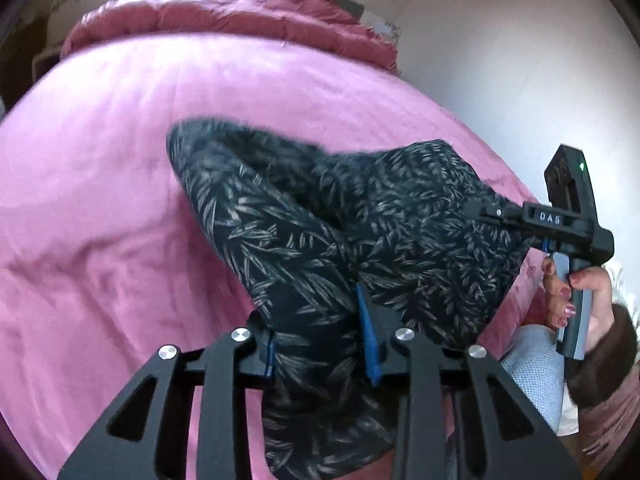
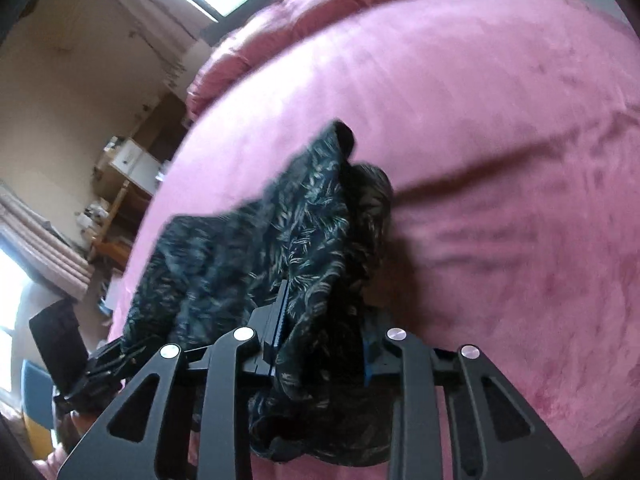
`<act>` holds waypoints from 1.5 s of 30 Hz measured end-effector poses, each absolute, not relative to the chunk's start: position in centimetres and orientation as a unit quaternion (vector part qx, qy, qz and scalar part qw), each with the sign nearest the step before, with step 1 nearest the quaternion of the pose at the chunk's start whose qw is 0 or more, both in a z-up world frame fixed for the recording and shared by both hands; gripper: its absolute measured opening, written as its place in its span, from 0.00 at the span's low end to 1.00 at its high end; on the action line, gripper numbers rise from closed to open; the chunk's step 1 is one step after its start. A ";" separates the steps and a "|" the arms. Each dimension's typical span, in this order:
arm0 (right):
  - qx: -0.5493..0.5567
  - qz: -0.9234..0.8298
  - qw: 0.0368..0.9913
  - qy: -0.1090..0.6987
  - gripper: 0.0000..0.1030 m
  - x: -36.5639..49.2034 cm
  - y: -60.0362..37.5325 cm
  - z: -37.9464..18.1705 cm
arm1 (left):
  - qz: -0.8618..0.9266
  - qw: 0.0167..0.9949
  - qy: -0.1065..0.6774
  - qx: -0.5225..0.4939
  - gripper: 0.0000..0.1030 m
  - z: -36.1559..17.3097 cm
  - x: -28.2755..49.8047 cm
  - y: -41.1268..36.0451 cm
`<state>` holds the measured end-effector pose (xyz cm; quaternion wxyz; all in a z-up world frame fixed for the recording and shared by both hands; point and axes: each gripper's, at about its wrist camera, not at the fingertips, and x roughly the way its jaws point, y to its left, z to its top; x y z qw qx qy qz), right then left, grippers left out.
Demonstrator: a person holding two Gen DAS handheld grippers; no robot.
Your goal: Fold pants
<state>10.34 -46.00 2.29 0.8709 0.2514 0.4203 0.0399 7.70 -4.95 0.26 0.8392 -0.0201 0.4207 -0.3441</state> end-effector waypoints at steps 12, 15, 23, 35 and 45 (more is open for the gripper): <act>0.185 0.087 0.937 0.282 0.25 22.9 -42.0 5.8 | -0.255 0.917 0.300 0.062 0.32 4.9 16.9 -3.1; 0.177 0.079 0.932 0.307 0.26 27.2 -41.1 3.7 | -0.230 0.915 0.326 0.059 0.34 2.9 20.8 -2.2; 0.182 0.015 0.914 0.363 0.60 28.3 -43.0 -1.1 | -0.190 0.918 0.348 -0.010 0.74 -2.0 22.4 0.4; 0.152 -0.038 0.940 0.304 0.84 19.3 -39.3 2.7 | -0.093 0.942 0.322 0.005 0.98 -1.2 17.9 2.0; 0.074 -0.069 0.946 0.308 0.94 13.3 -31.7 1.9 | -0.069 0.949 0.307 -0.015 0.98 -0.3 10.0 1.8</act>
